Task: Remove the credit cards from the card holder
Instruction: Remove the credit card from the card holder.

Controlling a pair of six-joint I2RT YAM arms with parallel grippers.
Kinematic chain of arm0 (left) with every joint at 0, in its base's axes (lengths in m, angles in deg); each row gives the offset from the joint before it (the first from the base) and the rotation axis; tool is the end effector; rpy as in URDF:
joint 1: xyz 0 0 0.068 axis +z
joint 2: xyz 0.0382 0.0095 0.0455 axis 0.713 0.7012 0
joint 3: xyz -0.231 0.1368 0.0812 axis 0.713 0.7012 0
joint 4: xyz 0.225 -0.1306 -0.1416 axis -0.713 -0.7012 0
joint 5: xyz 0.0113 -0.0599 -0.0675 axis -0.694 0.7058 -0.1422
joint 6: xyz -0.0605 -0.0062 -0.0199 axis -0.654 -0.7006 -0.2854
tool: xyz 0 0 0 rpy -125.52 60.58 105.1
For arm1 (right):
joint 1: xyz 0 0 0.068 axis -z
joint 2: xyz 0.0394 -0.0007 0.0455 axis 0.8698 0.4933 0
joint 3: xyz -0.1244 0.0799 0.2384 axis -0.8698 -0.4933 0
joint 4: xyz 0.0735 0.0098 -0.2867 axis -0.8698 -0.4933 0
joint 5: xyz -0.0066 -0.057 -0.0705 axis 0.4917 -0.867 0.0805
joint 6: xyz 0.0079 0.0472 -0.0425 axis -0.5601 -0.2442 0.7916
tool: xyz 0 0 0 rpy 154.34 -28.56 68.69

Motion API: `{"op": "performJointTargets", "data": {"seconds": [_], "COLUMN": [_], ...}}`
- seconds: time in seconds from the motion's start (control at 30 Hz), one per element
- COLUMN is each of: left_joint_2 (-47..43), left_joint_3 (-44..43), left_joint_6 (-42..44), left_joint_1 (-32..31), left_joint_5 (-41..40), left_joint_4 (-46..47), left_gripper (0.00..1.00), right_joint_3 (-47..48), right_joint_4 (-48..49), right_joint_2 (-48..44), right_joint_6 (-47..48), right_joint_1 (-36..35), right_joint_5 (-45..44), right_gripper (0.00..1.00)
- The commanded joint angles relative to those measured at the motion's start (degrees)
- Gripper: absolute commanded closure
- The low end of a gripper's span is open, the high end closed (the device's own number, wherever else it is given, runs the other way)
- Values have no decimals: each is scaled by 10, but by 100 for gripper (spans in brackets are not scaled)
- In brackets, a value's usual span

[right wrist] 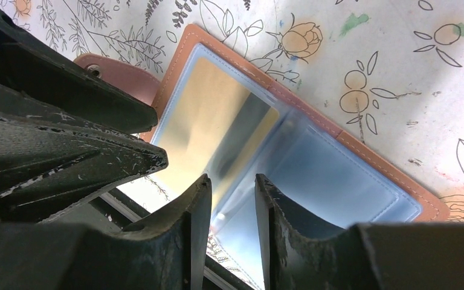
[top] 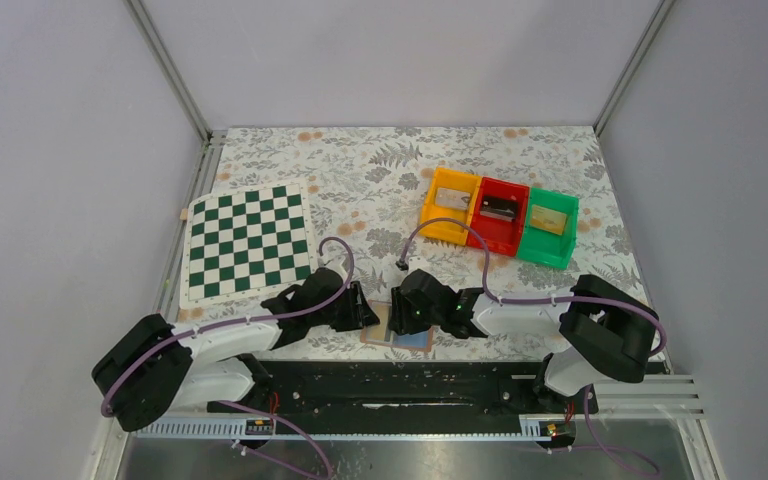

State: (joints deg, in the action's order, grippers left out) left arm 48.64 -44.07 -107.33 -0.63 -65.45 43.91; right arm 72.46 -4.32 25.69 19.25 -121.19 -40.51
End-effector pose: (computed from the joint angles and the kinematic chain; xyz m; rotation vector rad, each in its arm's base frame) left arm 0.1610 -0.1770 0.1177 -0.0214 2.5253 -0.9441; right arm 0.1605 0.2813 0.1248 -0.4192 2.4289 0.7832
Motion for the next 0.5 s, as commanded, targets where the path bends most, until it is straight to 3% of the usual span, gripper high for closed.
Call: {"op": "performJointTargets", "data": {"seconds": [0.0, 0.47], "left_joint_2": [12, 36], "left_joint_3": [0, 14], "left_joint_6": [9, -1], "left_joint_1": [2, 1], "left_joint_5": [-3, 23], "left_joint_4": [43, 87], "left_gripper": [62, 63], "right_joint_3": [-7, -6], "right_joint_4": [-5, 4], "right_joint_2": [-14, -8], "right_joint_6": [-1, -6], "right_joint_1": [1, 2], "right_joint_5": [-24, -18], "right_gripper": [60, 59]}}
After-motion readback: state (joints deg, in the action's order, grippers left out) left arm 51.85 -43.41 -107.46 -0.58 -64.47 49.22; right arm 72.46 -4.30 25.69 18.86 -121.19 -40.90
